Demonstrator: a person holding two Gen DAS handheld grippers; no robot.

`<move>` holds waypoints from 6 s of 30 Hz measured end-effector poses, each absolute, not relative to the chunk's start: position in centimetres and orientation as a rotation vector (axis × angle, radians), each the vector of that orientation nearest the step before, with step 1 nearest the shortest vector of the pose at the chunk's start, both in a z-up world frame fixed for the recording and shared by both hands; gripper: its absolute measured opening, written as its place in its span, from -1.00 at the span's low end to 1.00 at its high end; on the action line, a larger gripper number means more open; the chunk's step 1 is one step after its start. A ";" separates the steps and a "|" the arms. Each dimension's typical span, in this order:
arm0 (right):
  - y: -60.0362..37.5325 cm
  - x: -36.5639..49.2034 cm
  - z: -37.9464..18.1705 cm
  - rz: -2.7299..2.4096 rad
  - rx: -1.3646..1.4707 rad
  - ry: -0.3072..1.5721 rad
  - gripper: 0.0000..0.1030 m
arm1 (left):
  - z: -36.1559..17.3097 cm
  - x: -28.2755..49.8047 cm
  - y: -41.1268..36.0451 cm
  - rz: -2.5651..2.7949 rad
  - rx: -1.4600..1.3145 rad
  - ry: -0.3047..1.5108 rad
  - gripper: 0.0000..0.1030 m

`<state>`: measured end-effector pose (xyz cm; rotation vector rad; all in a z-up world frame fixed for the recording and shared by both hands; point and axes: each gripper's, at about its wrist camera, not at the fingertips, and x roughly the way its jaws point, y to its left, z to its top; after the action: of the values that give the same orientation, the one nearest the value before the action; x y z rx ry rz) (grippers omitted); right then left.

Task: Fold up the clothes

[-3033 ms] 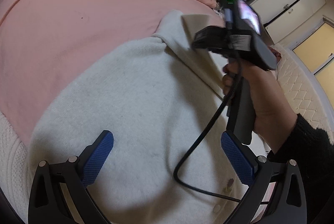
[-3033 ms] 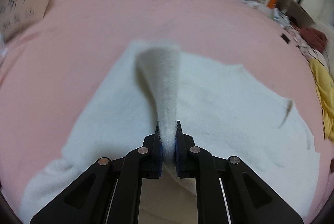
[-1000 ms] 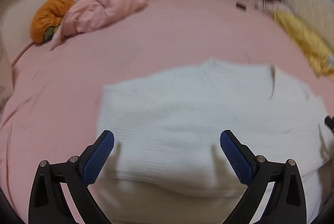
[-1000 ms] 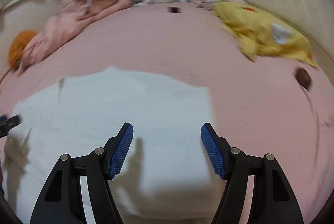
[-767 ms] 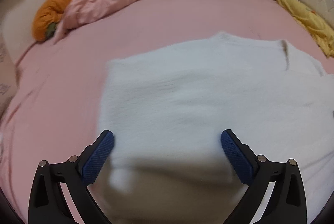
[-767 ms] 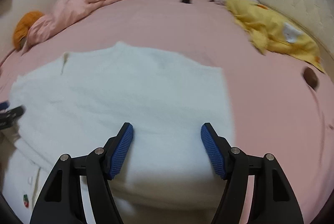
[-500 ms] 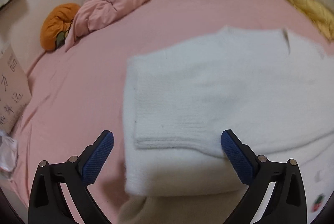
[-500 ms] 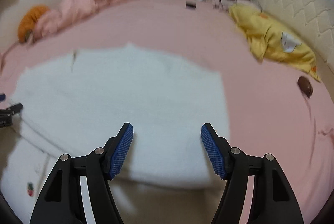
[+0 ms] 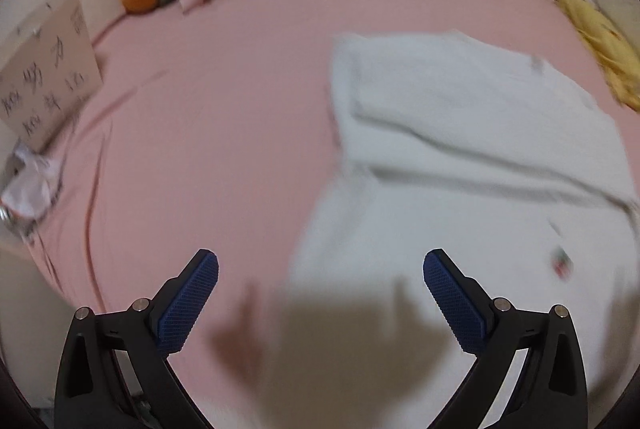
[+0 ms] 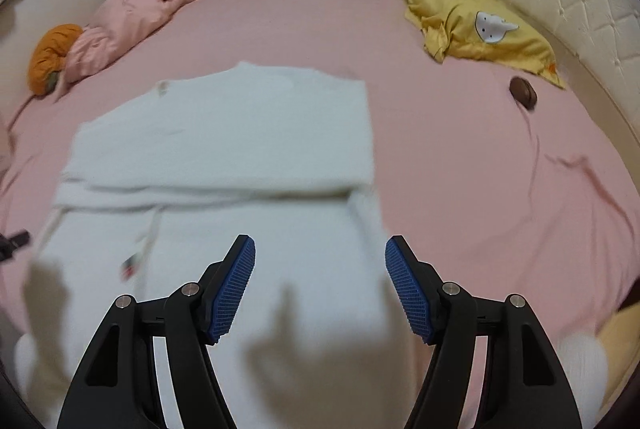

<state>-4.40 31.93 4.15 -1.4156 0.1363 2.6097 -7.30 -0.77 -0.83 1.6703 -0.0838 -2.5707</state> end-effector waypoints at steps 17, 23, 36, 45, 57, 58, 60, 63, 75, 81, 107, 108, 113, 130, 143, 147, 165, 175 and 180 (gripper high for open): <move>27.9 9.3 6.9 2.682 -1.385 0.199 0.33 | -2.5 6.9 1.6 -2.563 1.735 -0.011 1.00; 27.4 10.0 7.5 2.703 -1.373 0.179 0.33 | -1.3 7.9 1.3 -2.592 1.690 0.000 1.00; 28.5 9.0 5.4 2.628 -1.559 0.182 0.33 | -2.6 6.0 -1.2 -2.566 1.830 -0.008 1.00; 35.6 6.0 -0.8 2.291 -2.042 0.599 0.33 | -5.2 3.1 -9.4 -2.359 2.072 0.206 1.00; 39.8 1.9 -5.9 1.963 -2.495 0.233 0.48 | -8.6 -0.7 -8.3 -2.408 2.502 0.163 1.00; 39.5 1.8 -6.5 1.936 -2.535 0.239 0.49 | -9.0 -1.1 -7.9 -2.403 2.538 0.170 1.00; 38.9 1.8 -8.0 1.883 -2.620 0.270 0.49 | -10.0 -1.8 -7.1 -2.377 2.591 0.157 1.00; 37.9 2.1 -10.5 1.804 -2.726 0.334 0.49 | -11.7 -2.4 -6.6 -2.303 2.646 0.104 1.00; 35.7 4.0 -13.1 1.738 -2.821 0.327 -0.63 | -13.9 -0.3 -3.8 -2.203 2.838 0.051 -0.37; 35.5 4.7 -11.4 1.841 -2.830 0.414 -0.78 | -12.1 0.7 -4.7 -2.261 2.842 0.220 -0.78; 44.0 -6.9 2.4 2.585 -2.104 1.506 -0.81 | 1.0 -15.5 -7.9 -2.830 2.041 1.123 -0.81; 43.6 -8.1 2.0 2.586 -2.067 1.547 -0.82 | 1.1 -16.5 -7.7 -2.828 2.022 1.138 -0.81; 46.7 -12.2 2.2 2.590 -1.908 1.693 -0.83 | 1.0 -21.3 -7.3 -2.807 1.970 1.161 -0.81; 52.3 -25.5 -8.1 2.248 -1.820 1.836 -0.83 | -6.5 -36.0 -7.6 -2.581 2.002 1.169 -0.81; 55.5 -24.7 -9.7 1.917 -1.210 2.473 0.54 | -0.5 -35.6 -10.8 -2.662 1.569 1.332 0.46; 52.5 -25.2 -4.8 2.350 -1.234 2.169 0.56 | 0.6 -33.9 -6.6 -2.809 1.582 0.902 0.46; 39.9 -27.0 -4.4 2.889 -1.382 1.118 0.41 | -5.9 -28.9 2.0 -2.879 1.259 -0.167 0.68; 38.3 -25.6 0.9 2.865 -1.222 0.517 0.42 | -4.0 -29.1 0.3 -2.753 1.206 -0.040 0.68; 35.3 -26.3 0.6 2.804 -1.240 0.350 0.43 | -6.1 -28.8 5.3 -2.768 1.290 -0.172 0.69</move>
<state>-26.29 35.28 0.59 -1.2399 0.3503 2.8040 -28.81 5.33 -6.05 1.2905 -0.1719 -2.7677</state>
